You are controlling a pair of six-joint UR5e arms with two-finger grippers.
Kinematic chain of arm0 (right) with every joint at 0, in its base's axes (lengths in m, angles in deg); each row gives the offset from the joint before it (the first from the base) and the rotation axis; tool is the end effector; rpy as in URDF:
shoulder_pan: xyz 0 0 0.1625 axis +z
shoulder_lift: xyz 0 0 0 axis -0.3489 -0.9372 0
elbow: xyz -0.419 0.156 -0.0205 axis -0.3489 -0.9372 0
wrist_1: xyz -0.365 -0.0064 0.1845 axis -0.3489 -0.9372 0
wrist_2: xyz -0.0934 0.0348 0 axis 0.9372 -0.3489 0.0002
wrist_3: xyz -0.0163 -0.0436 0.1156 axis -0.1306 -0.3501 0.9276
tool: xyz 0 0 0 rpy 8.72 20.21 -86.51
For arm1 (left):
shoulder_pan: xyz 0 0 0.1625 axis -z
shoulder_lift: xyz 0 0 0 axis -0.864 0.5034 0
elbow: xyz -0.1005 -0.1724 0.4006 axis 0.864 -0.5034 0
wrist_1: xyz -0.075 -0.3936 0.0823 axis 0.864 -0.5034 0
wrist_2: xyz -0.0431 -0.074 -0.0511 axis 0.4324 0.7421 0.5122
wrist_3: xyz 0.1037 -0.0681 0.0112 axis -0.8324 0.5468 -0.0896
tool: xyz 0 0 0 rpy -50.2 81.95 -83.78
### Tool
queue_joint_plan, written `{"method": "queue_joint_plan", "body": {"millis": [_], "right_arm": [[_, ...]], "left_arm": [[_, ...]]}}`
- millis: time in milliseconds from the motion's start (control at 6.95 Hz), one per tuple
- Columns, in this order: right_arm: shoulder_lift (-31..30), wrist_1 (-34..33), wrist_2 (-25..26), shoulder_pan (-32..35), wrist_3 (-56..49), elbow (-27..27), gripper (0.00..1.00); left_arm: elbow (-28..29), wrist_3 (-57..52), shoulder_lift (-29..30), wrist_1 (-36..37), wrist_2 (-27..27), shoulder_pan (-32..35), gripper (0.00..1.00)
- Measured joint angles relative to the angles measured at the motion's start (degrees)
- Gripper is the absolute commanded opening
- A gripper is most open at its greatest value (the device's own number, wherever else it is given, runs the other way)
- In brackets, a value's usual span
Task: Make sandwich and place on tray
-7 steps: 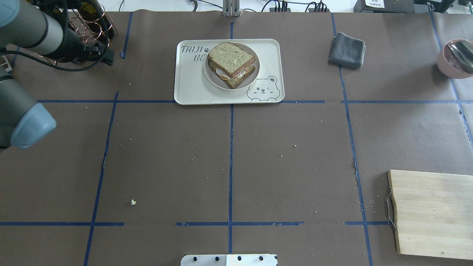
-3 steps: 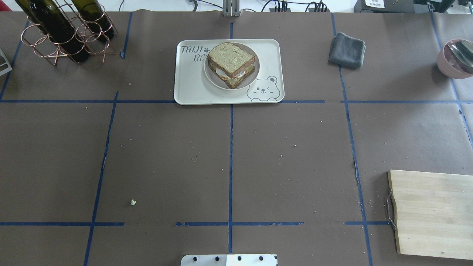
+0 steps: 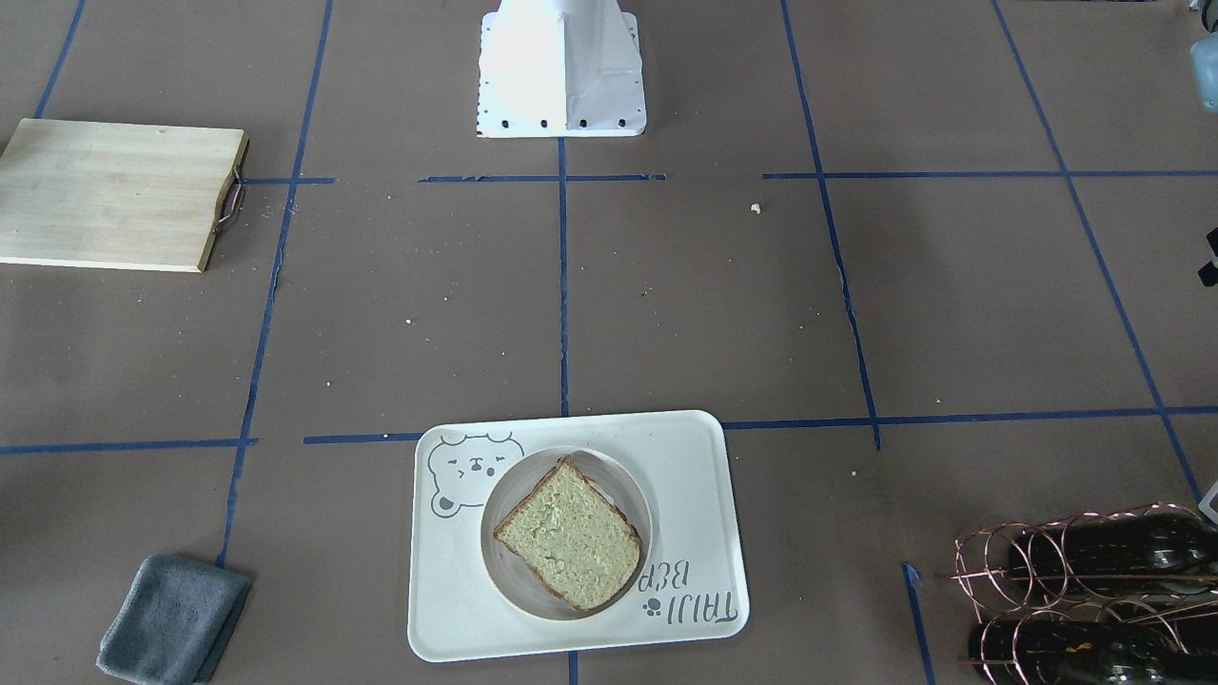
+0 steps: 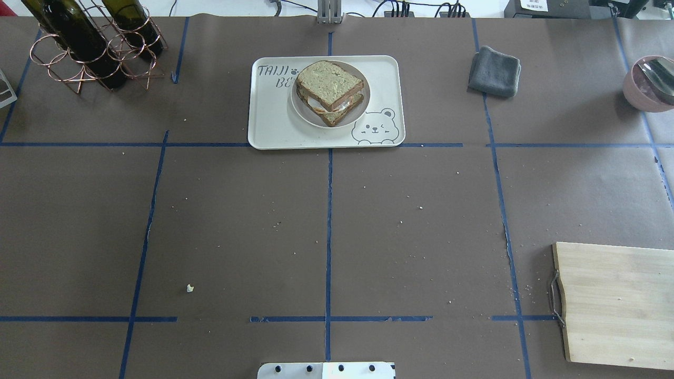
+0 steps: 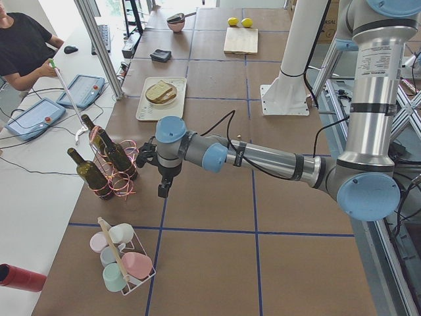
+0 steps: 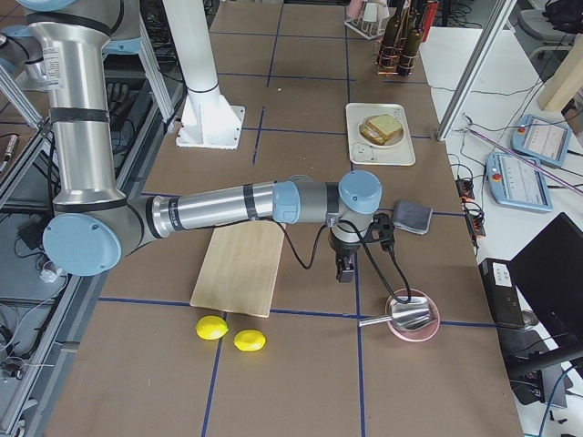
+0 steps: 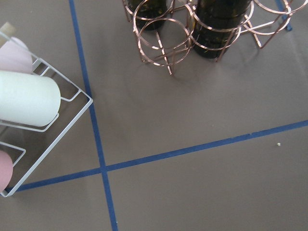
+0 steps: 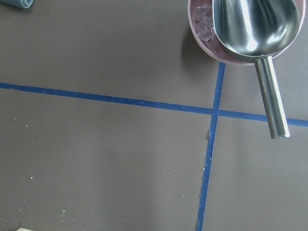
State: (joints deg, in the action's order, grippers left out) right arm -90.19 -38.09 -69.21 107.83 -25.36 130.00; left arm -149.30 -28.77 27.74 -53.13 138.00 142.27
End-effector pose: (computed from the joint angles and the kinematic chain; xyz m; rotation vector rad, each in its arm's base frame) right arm 0.0191 -0.5018 0.6153 0.0315 -0.8252 -0.1046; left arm 0.0179 -0.5183 0.6016 0.2191 0.7636 0.1094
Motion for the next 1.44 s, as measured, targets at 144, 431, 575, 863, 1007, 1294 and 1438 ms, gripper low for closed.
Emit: {"method": "queue_joint_plan", "body": {"millis": [144,431,575,863,1007,1294,1438], "right_arm": [[-0.8,0.0,-0.3,0.4,-0.1,-0.5,1.0],[-1.3,0.0,-0.6,1.2,-0.1,-1.8,1.0],[-1.5,0.0,-1.5,2.2,-0.1,-2.6,1.0],[-1.8,0.0,-3.6,4.2,-0.2,-4.2,1.0],[-2.2,0.0,-3.9,4.8,-0.2,-4.6,1.0],[-3.7,0.1,-4.0,6.0,-0.2,-4.9,1.0],[-4.3,0.1,-4.0,6.7,-0.3,-4.9,1.0]], "left_arm": [[1.3,-1.6,-0.2,1.7,0.0,0.2,1.0],[2.8,-10.8,-0.2,8.3,-0.1,2.1,1.0],[2.9,-13.7,-0.2,11.3,-0.1,4.0,1.0],[2.8,-16.6,-0.4,14.8,0.1,6.1,1.0],[2.7,-17.0,-0.5,15.7,0.2,6.4,1.0],[2.1,-17.1,-0.5,16.7,0.3,6.7,1.0],[1.8,-17.1,-0.5,16.9,0.4,7.1,1.0]]}}
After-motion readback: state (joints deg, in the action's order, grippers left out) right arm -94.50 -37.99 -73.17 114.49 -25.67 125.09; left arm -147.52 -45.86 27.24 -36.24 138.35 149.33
